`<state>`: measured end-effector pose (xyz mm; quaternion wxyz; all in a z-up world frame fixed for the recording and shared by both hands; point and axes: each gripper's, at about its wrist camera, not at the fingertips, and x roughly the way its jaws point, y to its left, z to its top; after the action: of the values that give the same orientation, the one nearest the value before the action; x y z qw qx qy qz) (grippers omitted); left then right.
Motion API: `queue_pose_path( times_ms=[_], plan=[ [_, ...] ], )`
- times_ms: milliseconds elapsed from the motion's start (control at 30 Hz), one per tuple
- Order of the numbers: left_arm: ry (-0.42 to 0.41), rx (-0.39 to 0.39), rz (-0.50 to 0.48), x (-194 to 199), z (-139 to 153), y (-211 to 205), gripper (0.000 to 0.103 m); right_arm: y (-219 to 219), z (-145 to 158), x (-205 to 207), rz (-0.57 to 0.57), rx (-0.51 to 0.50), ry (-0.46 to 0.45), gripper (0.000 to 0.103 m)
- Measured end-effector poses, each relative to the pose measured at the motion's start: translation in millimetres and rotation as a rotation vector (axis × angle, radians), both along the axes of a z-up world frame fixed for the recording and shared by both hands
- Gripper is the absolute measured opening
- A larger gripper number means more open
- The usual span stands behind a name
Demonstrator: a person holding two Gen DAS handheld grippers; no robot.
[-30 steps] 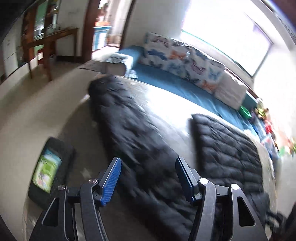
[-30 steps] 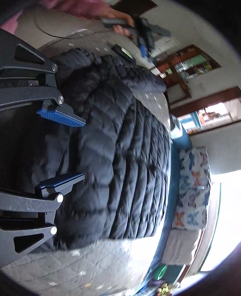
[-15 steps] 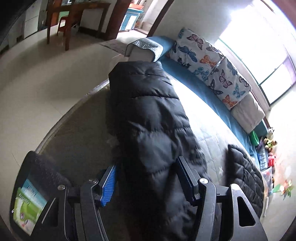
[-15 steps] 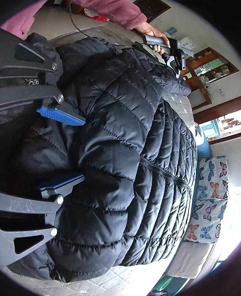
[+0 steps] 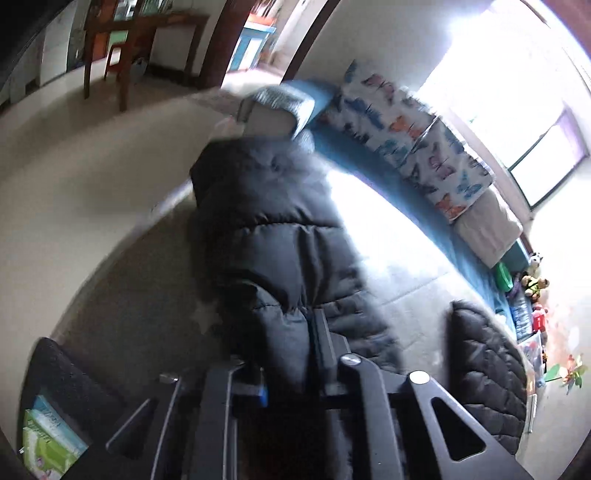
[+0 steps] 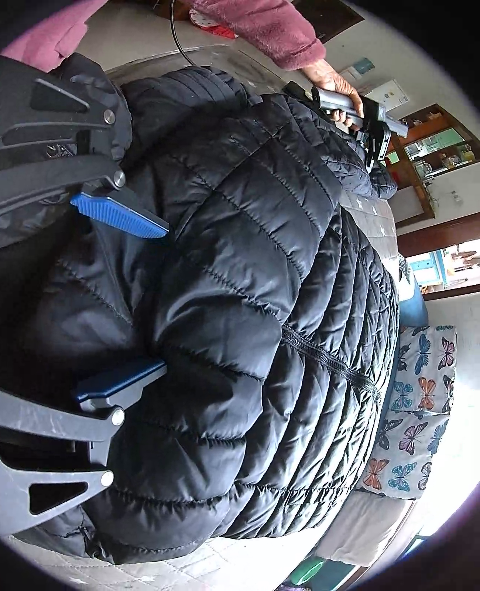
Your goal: Fold large clothes
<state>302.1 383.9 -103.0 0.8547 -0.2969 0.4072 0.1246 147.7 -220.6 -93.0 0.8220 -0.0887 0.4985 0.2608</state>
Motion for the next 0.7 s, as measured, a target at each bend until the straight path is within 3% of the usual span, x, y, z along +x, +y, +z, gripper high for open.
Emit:
queue_pose_path(
  times_ms=[167, 433, 567, 700],
  plan=[
    [-0.126, 0.119, -0.071, -14, 75, -39, 0.011, 0, 8, -1, -0.016, 0.022, -0.014, 0.074],
    [-0.314, 0.257, -0.241, -58, 190, -155, 0.010, -15, 38, -22, -0.027, 0.097, -0.108, 0.074],
    [-0.376, 0.267, -0.332, -81, 217, -219, 0.010, -29, 52, -35, -0.033, 0.114, -0.155, 0.074],
    [-0.387, 0.293, -0.458, -104, 227, -303, 0.010, -48, 62, -50, -0.055, 0.136, -0.191, 0.074]
  ],
)
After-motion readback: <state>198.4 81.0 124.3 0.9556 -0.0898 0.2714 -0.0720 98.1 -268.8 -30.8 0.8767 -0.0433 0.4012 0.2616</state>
